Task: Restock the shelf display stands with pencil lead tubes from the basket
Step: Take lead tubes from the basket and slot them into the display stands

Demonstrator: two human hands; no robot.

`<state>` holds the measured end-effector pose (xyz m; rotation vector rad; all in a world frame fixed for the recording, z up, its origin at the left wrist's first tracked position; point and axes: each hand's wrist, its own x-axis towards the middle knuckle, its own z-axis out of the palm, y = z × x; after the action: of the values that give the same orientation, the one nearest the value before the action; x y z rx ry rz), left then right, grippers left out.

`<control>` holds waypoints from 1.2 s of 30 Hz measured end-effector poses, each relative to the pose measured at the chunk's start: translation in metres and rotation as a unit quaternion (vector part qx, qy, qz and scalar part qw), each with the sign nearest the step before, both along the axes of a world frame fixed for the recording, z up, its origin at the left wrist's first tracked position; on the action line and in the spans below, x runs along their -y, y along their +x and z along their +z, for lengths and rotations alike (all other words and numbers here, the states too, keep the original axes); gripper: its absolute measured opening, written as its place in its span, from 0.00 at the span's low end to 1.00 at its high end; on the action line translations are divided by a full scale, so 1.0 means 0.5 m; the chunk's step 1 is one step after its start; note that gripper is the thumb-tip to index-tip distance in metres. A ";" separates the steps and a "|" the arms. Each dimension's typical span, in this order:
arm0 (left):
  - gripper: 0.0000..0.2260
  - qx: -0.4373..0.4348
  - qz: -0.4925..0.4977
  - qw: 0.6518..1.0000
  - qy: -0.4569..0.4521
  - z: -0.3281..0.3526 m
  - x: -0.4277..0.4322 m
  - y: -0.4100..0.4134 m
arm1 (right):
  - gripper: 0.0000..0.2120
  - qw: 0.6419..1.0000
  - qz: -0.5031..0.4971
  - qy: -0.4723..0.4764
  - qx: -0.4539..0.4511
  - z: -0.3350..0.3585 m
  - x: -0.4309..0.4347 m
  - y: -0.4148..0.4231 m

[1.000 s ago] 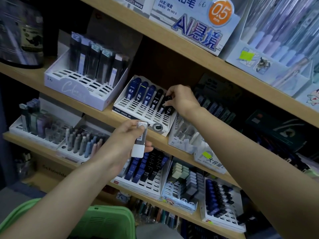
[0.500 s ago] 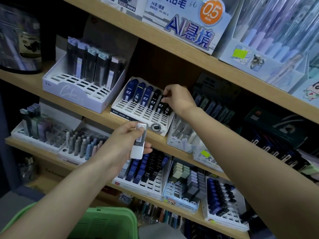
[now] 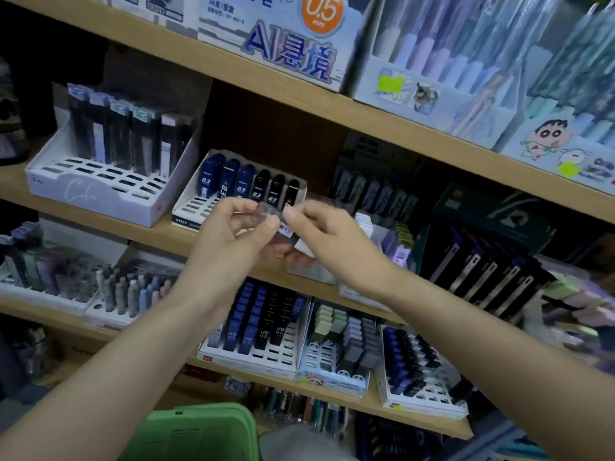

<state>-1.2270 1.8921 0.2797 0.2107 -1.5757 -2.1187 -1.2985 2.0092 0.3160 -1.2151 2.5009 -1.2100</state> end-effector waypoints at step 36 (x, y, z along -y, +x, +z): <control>0.11 0.107 0.077 0.729 -0.672 0.067 -0.073 -0.280 | 0.04 0.965 -0.144 0.067 -0.209 -0.020 -0.154 -0.179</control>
<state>-1.3672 1.9284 0.3130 0.0541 -2.6494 -0.4166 -1.3879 2.0863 0.3060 -1.2077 3.1012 -0.8816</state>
